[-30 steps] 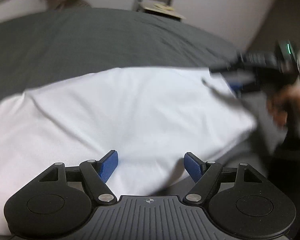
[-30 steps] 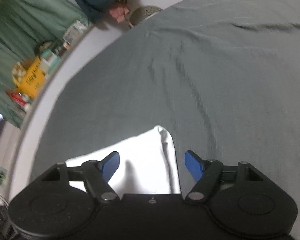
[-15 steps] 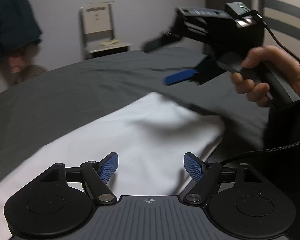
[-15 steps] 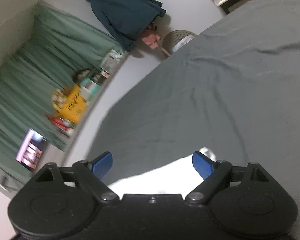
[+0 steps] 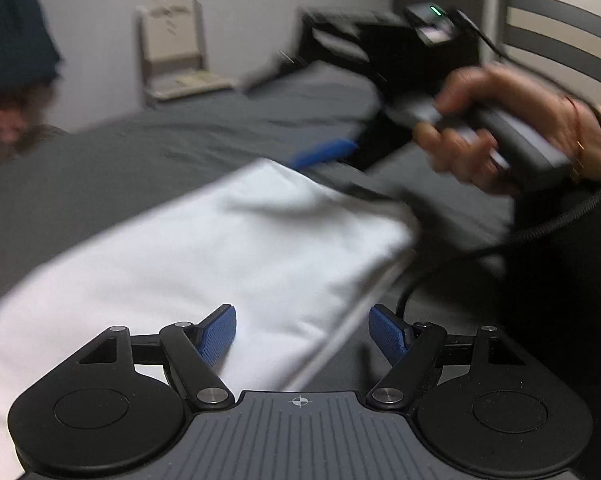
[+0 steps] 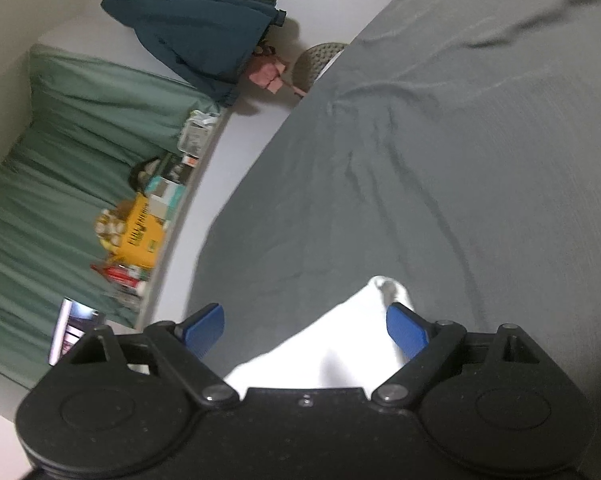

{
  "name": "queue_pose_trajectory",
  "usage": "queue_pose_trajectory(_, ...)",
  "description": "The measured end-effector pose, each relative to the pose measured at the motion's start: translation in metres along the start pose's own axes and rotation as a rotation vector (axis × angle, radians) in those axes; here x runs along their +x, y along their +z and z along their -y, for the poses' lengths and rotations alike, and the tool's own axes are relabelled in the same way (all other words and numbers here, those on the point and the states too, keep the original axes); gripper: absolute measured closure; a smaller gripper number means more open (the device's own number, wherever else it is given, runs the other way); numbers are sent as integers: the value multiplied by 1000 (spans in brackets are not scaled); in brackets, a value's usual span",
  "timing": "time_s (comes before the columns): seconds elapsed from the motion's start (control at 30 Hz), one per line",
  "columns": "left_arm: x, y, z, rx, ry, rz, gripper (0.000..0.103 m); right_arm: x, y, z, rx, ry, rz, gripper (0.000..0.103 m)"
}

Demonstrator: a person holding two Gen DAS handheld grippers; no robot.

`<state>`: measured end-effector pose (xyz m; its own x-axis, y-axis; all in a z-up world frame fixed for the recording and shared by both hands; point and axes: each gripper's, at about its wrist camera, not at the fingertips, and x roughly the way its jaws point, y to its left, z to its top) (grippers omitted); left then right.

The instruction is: Fold clothes

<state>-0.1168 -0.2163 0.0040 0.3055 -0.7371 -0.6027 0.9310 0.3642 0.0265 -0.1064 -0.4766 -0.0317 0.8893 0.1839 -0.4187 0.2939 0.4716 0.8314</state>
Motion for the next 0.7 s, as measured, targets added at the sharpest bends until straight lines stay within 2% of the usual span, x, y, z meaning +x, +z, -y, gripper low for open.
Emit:
queue_pose_trajectory(0.1,-16,7,-13,-26,91,78,26,-1,-5,-8,-55,-57,-7,9)
queue_pose_trajectory(0.23,-25,5,-47,-234,161,125,26,2,-14,-28,-169,-156,-49,7)
queue_pose_trajectory(0.33,-21,-5,-70,-393,207,130,26,0,-22,-40,-241,-182,-73,1)
queue_pose_trajectory(0.47,-8,-10,-86,-513,173,133,26,-3,-23,-45,-271,-234,-148,1)
queue_pose_trajectory(0.63,24,-15,-93,-583,123,96,26,-18,-17,-38,-153,-161,-254,0)
queue_pose_trajectory(0.7,38,-24,-97,-643,114,82,26,-21,-17,-38,-164,-192,-253,0)
